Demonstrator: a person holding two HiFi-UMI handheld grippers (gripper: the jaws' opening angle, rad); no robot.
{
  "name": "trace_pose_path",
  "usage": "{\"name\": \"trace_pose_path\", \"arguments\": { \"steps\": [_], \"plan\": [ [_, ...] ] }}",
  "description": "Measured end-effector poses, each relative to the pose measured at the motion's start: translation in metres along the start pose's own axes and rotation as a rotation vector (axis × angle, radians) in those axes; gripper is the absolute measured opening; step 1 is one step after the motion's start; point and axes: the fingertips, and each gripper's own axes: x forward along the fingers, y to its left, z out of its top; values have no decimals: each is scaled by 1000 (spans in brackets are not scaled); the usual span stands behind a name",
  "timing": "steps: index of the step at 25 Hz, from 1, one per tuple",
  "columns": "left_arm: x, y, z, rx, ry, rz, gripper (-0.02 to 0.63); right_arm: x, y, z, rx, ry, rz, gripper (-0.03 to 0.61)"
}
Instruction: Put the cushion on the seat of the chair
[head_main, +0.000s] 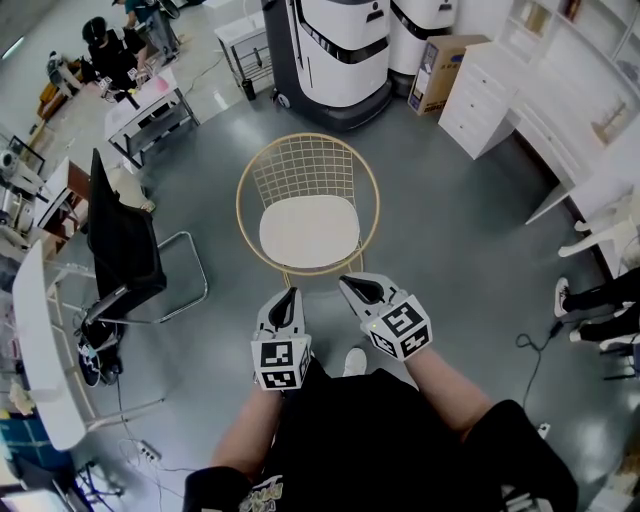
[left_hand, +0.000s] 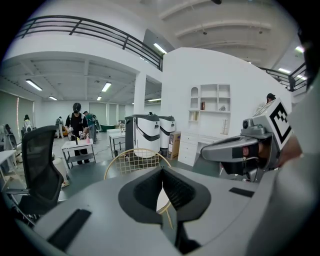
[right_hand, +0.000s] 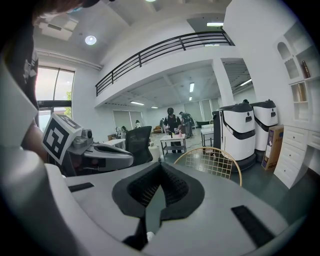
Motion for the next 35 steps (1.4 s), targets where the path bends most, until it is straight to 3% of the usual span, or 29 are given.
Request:
{"name": "trace_pose_path", "arguments": {
  "steps": [35],
  "plan": [
    [-10,-10,-3,27,-1,-10,18,-4,15,-9,-3,1,30,12]
  ]
}}
